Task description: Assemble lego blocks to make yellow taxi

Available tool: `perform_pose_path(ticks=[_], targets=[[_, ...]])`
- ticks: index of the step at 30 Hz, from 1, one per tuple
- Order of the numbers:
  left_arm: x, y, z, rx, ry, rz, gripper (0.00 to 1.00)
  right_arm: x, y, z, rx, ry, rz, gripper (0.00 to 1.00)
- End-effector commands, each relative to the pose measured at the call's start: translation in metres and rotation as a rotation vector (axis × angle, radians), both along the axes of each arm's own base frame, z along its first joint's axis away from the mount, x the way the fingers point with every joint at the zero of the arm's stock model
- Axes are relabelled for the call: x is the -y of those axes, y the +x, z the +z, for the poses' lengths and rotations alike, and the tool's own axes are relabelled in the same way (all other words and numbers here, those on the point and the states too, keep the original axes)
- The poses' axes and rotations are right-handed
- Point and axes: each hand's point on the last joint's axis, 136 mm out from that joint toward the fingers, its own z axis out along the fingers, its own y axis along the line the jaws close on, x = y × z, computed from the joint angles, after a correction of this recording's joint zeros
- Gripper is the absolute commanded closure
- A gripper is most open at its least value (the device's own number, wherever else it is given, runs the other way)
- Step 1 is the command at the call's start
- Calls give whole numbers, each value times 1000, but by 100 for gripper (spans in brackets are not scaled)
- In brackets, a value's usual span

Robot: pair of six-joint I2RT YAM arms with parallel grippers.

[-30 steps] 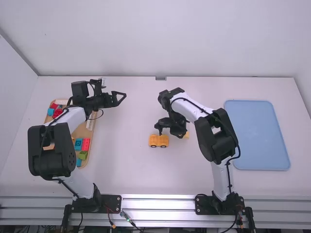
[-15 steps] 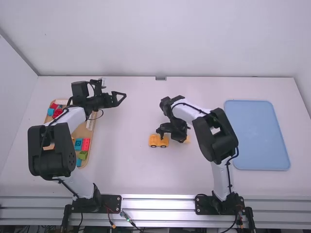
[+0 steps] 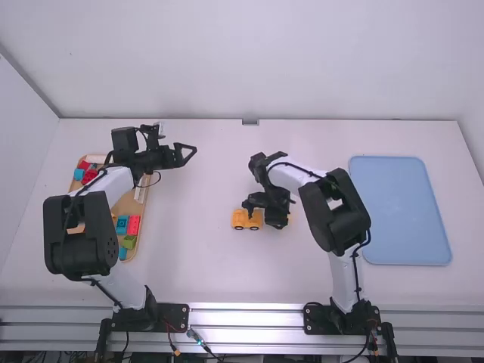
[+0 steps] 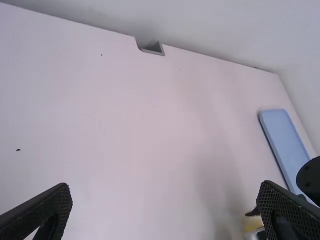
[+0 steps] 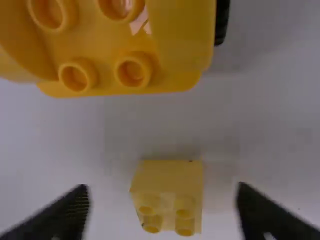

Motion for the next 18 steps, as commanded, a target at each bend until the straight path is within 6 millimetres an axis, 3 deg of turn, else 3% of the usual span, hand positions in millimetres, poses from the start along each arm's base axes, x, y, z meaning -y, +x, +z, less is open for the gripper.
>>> perform_pose_path(ticks=[1,5,8,11,14,15,18], targets=[[2,4,9,22,-4,-14,1,-1,-3,0,-8,1,-11,1],[-3,6,6,-40,-44,53,1,-2,6,1,39,-2,-9,1],[-13,7,-6,-150,-73,172,1,-11,21,16,122,48,-21,1],[-15,6,-10,-144,-54,172,1,-29,28,48,186,170,-12,1],[5,-3,1,18,8,-39,1,-45,25,101,219,380,24,1],[6,-4,2,28,10,-51,1,-45,25,103,219,391,25,1],[24,-15,11,189,65,-238,1,-52,13,150,192,648,74,1]])
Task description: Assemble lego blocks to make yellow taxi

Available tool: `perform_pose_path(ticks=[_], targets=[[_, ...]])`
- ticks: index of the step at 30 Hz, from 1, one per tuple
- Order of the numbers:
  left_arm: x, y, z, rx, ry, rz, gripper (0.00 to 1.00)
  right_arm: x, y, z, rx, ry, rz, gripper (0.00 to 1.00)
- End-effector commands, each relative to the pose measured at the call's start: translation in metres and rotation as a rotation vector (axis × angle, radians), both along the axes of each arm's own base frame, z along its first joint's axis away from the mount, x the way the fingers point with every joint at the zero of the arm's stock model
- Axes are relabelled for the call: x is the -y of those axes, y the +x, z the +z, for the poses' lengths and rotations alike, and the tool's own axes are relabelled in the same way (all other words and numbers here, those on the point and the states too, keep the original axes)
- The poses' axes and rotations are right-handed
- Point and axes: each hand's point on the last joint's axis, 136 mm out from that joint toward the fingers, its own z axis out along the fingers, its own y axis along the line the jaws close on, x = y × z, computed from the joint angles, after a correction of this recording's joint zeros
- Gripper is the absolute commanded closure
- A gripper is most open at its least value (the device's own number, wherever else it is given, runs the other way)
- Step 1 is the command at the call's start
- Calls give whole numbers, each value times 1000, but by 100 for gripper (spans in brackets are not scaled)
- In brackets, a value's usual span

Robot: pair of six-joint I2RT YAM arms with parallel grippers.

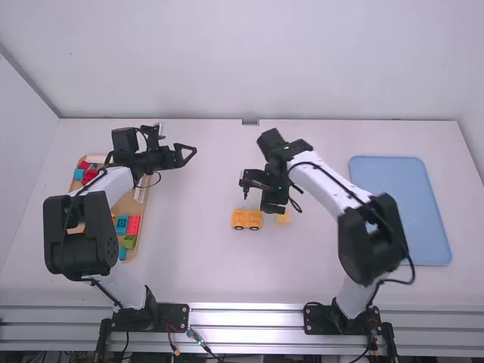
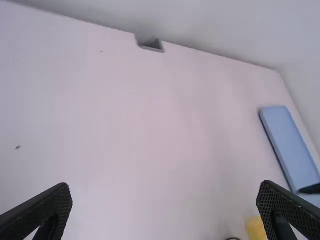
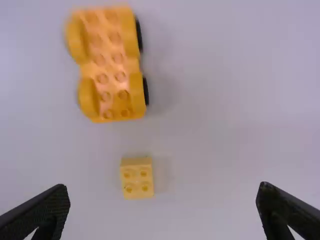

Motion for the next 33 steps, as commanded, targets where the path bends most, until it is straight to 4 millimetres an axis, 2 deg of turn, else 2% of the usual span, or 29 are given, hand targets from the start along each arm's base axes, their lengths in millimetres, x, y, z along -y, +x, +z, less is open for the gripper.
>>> perform_pose_path(ticks=[1,3,4,7,8,11,15,19,26,33], targets=[[24,-14,12,190,58,-228,1,-12,-12,41,-23,254,93,1],[40,-23,9,287,135,-352,1,-1,-9,53,-37,352,86,1],[40,-23,9,287,135,-352,1,-1,-9,53,-37,352,86,1],[68,-40,-1,403,243,-524,1,21,6,55,-59,383,-66,1],[71,-42,-2,417,254,-544,1,23,8,55,-63,385,-84,1],[111,-72,-14,572,353,-789,1,43,22,54,-39,372,-175,1],[139,-97,-26,653,410,-955,1,61,39,51,34,327,-190,1],[151,-112,-38,658,453,-1044,1,74,46,50,56,300,-226,1],[160,-142,-45,792,384,-1139,1,76,53,52,87,307,-218,1],[157,-148,-62,823,399,-1121,1,72,60,55,108,329,-241,1]])
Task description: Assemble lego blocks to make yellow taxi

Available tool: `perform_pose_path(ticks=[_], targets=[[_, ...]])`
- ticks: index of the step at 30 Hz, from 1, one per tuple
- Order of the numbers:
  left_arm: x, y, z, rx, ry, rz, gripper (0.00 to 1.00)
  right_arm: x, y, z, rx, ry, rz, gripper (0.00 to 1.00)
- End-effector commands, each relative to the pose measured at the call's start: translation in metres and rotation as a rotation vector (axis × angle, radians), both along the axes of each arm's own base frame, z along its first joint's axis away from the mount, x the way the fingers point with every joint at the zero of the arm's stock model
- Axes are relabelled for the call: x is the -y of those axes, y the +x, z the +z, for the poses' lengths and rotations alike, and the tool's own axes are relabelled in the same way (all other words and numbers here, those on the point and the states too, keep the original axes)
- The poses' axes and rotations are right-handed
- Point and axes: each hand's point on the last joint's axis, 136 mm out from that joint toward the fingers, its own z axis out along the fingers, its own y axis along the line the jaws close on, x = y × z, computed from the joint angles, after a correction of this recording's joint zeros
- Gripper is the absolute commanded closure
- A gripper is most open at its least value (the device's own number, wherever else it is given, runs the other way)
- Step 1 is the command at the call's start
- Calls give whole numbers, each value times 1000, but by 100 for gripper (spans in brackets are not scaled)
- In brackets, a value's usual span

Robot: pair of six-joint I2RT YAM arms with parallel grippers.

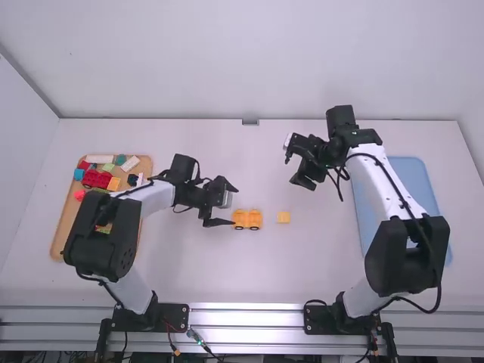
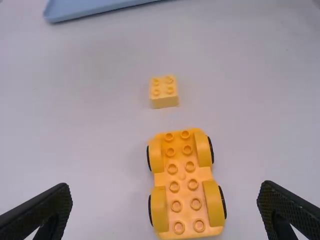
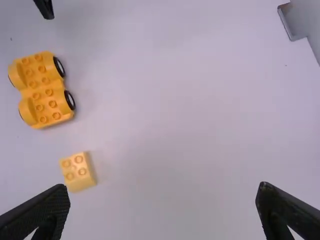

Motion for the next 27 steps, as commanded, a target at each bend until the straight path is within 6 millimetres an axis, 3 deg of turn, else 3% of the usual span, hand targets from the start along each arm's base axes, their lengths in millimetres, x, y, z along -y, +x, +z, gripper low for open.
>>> perform_pose_path(ticks=[1,3,9,16,27], targets=[[1,-8,0,2,-34,-26,1,-3,-3,-4,-36,18,-21,1],[2,-10,1,-5,-46,-31,1,-6,-9,-5,-49,16,9,1],[5,-12,8,-2,-88,-48,1,-34,-49,-7,-39,191,311,1],[6,-9,9,19,-91,-50,1,-40,-72,-55,-31,302,353,1],[7,-5,12,-39,-107,-10,1,-50,-82,-109,90,259,392,1]])
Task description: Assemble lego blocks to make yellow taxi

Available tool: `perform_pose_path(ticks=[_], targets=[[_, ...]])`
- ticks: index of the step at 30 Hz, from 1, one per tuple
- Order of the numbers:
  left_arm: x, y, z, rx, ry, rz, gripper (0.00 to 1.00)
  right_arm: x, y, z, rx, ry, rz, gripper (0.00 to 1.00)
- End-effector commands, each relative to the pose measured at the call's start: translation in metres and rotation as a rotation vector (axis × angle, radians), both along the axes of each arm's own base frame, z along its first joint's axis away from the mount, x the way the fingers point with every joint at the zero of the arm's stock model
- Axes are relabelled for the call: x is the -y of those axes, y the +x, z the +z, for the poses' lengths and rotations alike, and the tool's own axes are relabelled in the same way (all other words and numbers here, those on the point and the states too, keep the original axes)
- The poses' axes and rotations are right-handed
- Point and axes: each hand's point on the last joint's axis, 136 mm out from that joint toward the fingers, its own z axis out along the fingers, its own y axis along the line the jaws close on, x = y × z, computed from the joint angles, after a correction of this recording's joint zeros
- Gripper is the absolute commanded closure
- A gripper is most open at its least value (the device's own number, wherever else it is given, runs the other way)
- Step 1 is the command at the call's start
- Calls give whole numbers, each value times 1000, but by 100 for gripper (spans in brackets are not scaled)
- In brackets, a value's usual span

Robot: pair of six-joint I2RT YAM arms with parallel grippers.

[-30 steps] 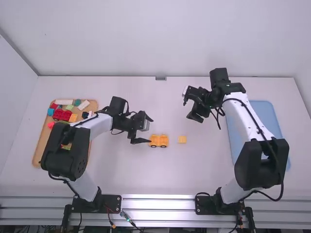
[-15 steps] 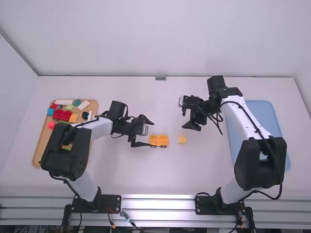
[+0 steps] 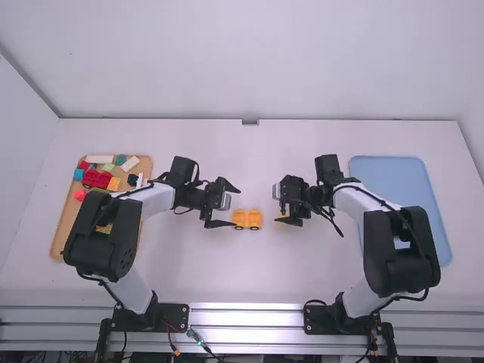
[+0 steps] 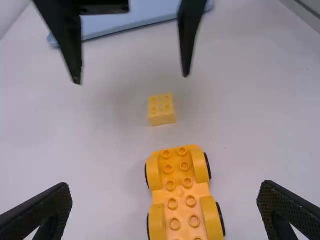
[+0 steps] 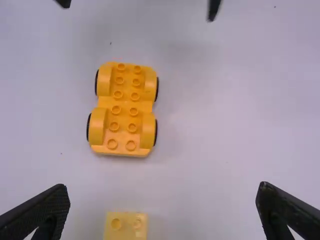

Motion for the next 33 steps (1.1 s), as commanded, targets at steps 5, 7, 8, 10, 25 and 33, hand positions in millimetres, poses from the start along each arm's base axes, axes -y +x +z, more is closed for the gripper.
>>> perform_pose_path(ticks=[5,7,8,10,25,33], targets=[[2,-1,3,-86,-38,34,1,7,-18,-15,-87,46,-37,1],[1,-2,2,-70,-37,25,1,9,-18,-14,-85,71,-46,1],[1,-3,1,-62,-37,22,1,11,-19,-15,-82,98,-53,1],[1,-3,-1,-49,-39,22,1,13,-21,-16,-73,125,-57,1],[3,3,-3,-46,-87,86,1,19,-5,-51,-142,161,-183,1],[2,1,-5,-63,-83,88,1,29,-6,-55,-173,142,-125,1]])
